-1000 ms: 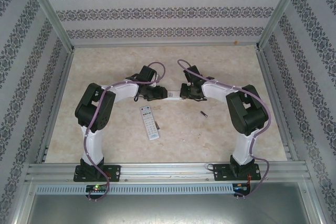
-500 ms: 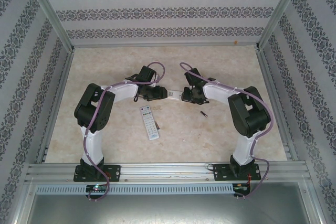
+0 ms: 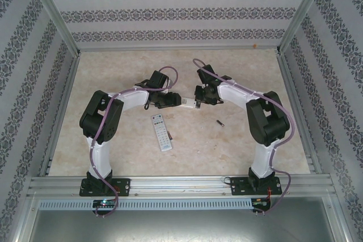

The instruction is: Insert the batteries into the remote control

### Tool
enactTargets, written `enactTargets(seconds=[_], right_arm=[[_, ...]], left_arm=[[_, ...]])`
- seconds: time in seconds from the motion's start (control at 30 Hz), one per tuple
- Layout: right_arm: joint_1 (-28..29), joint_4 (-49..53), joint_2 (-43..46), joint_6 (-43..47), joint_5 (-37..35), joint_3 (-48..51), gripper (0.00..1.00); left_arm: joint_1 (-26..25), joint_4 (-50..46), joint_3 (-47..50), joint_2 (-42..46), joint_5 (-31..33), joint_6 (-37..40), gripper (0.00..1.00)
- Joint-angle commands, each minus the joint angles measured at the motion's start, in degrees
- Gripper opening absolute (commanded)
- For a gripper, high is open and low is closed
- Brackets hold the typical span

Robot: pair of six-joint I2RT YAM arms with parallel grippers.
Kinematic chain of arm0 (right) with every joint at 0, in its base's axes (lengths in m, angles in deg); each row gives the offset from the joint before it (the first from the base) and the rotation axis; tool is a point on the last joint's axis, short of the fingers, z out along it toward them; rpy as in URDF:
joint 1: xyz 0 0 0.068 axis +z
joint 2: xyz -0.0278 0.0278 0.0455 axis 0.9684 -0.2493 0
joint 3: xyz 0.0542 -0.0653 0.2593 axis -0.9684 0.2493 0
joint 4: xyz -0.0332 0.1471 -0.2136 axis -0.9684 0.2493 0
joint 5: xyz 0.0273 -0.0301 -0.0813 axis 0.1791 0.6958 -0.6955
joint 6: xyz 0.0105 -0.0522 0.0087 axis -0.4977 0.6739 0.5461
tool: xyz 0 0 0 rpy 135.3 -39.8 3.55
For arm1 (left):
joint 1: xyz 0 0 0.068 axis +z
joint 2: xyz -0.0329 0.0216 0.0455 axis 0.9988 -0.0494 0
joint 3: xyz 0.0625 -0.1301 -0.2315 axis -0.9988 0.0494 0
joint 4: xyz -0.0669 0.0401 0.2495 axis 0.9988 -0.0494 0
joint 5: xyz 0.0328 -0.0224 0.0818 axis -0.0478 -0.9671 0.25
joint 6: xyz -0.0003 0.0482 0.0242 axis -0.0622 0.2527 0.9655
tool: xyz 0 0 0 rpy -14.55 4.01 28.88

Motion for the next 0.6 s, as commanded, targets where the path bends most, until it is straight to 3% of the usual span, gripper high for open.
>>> enactTargets(seconds=[0.0, 0.13, 0.57], right_arm=[[-0.36, 1.64, -1.81, 0.48, 1.39, -1.79, 0.18], [-0.34, 1.65, -2.33, 0.87, 0.80, -1.71, 0.17], [0.12, 3.16, -5.06, 1.91, -0.68, -0.74, 0.14]], left_arm=[[0.32, -1.17, -0.59, 1.11, 1.37, 0.81, 0.66], [0.32, -1.75, -1.41, 0.60, 2.02, 1.67, 0.72], [0.38, -2.42, -6.02, -2.72, 1.51, 3.72, 0.71]])
